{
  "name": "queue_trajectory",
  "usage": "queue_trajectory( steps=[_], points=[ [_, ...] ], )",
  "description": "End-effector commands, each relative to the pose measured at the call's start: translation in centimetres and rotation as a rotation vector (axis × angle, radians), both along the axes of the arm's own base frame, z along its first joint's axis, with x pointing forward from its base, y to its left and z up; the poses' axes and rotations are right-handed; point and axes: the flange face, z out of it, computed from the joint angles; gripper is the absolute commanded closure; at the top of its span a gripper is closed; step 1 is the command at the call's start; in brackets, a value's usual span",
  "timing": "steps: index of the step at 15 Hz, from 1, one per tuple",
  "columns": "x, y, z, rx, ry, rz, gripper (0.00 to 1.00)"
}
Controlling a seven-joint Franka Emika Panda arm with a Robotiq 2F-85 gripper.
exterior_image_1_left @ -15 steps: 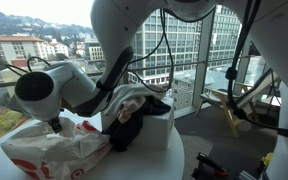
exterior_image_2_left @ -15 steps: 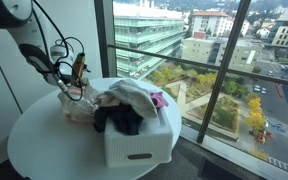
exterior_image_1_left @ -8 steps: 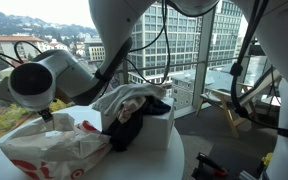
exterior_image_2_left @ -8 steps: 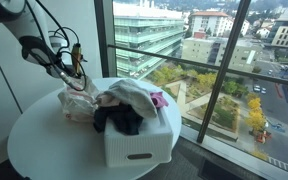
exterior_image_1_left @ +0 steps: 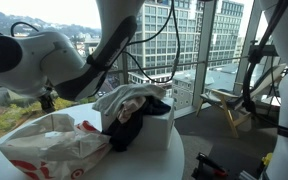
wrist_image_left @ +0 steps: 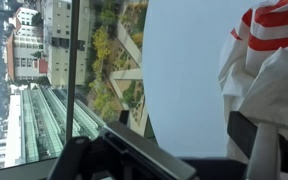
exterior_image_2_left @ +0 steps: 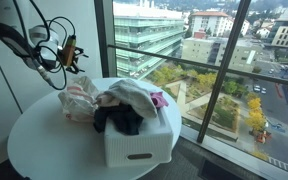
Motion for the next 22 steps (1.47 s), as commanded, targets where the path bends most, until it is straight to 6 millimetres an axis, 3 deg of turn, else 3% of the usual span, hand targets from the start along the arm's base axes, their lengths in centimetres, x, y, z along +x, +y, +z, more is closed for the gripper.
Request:
queue_trajectory(
  steps=[1, 5, 7, 8, 9, 13, 22],
  points=[
    [-2.7, -1.9, 3.3, -0.057, 0.042, -0.162, 0.0],
    [-4.5, -5.0, 5.0, -0.086, 0.048, -0.346, 0.0],
    [-5.3, -6.1, 4.8, -0.07, 0.058, -0.405, 0.0],
    [-5.7, -5.3, 4.5, -0.005, 0.103, -0.402, 0.0],
    [-4.3, -5.2, 4.0, -0.061, 0.079, -0.381, 0.0],
    [-5.0, -5.2, 3.5, -0.049, 0.094, -0.409, 0.0],
    [-2.2, -13.9, 2.0, -0.139, 0.06, -0.666, 0.0]
  ],
)
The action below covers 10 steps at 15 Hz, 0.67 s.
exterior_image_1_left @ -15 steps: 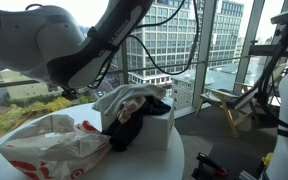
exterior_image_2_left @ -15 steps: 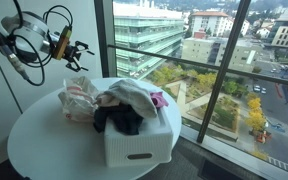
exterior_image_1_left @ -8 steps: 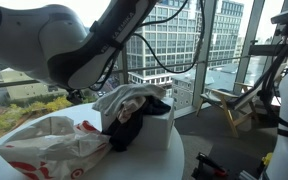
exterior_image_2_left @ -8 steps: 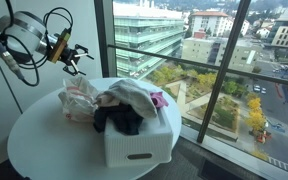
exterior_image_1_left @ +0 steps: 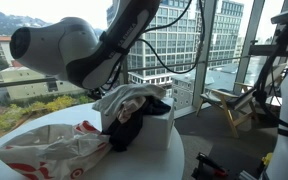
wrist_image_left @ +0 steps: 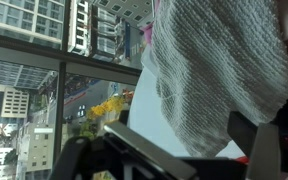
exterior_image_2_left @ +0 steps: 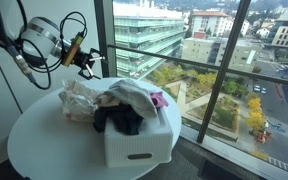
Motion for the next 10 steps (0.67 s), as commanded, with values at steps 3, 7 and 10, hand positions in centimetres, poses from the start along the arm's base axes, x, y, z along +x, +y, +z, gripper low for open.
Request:
queue_trajectory(
  steps=[3, 7, 10],
  points=[
    [1.5, -4.8, 0.1, -0.081, -0.054, -0.163, 0.0],
    [2.0, -8.2, -0.3, -0.106, -0.07, -0.27, 0.0],
    [2.2, -10.1, -1.0, -0.046, -0.069, -0.362, 0.0]
  ],
)
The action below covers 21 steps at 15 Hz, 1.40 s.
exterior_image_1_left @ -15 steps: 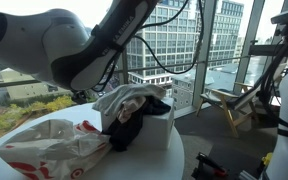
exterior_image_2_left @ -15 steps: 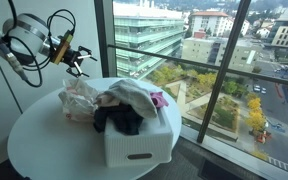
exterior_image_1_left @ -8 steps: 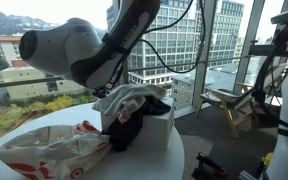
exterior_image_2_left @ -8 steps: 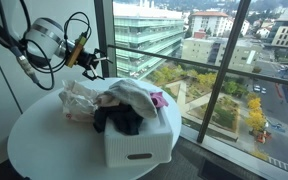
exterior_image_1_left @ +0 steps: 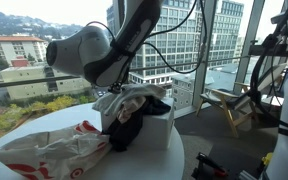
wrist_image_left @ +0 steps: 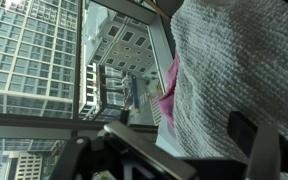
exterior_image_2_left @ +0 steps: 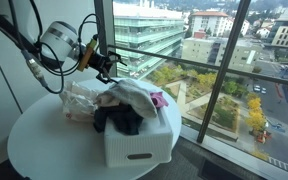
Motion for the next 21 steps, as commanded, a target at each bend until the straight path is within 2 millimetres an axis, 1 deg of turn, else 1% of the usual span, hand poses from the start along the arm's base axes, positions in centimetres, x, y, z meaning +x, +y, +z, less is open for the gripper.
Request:
queue_trajectory(
  steps=[1, 5, 9, 11, 15, 16, 17, 19, 20, 21],
  points=[
    [0.7, -1.8, -0.2, 0.055, -0.031, -0.108, 0.0],
    [0.5, -3.4, -1.1, 0.138, -0.025, -0.226, 0.0],
    [0.0, -3.6, -1.7, 0.286, 0.007, -0.322, 0.0],
    [-0.2, -3.6, -2.2, 0.351, 0.004, -0.327, 0.0],
    [-0.4, -4.5, -3.7, 0.442, -0.037, -0.277, 0.0],
    [-0.6, -4.9, -4.1, 0.467, -0.045, -0.25, 0.15],
    [-0.7, -5.2, -4.5, 0.485, -0.047, -0.24, 0.26],
    [-1.1, -5.6, -4.9, 0.52, -0.045, -0.221, 0.42],
    [-1.3, -5.6, -4.7, 0.532, -0.049, -0.207, 0.51],
    [-1.5, -5.6, -4.6, 0.539, -0.055, -0.197, 0.57]
  ],
)
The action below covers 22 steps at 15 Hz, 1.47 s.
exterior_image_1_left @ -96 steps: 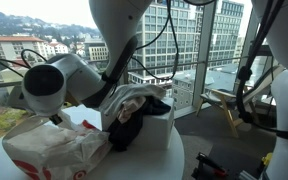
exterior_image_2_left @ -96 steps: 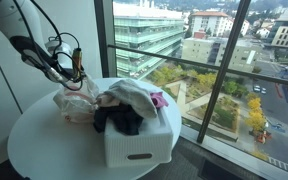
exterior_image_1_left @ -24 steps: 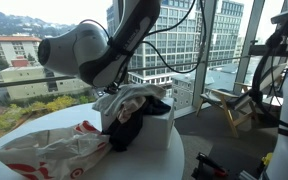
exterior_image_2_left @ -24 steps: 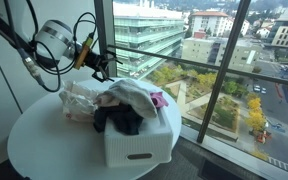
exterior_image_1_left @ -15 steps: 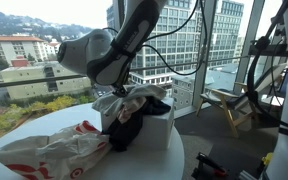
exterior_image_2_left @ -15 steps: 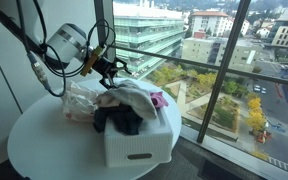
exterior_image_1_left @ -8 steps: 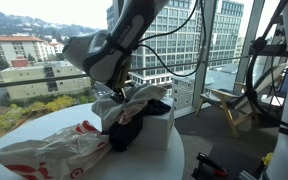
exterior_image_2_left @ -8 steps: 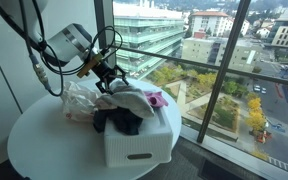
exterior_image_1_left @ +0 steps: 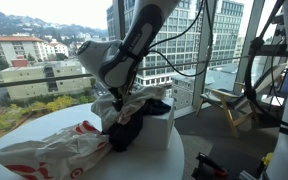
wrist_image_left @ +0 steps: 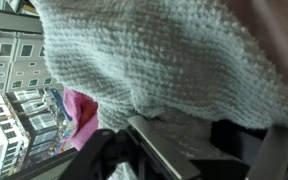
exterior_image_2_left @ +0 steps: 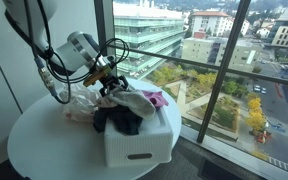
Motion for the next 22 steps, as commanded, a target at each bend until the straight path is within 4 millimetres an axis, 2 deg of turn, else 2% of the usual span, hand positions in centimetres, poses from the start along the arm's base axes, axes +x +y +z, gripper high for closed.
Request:
queue_trajectory(
  steps=[1, 4, 7, 8, 12, 19, 22],
  points=[
    [-1.3, -0.1, 1.3, 0.042, -0.043, 0.037, 0.64],
    [-1.7, 0.5, 3.4, 0.008, -0.073, 0.065, 0.88],
    [-2.0, 1.8, 6.7, -0.061, -0.101, 0.106, 0.99],
    [-2.1, 2.2, 7.7, -0.072, -0.117, 0.12, 0.96],
    [-2.6, 4.5, 12.7, -0.057, -0.193, 0.183, 0.96],
    [-4.3, 7.7, 23.6, 0.002, -0.434, 0.255, 0.93],
    [-4.7, 8.7, 26.6, 0.054, -0.546, 0.295, 0.93]
  ],
)
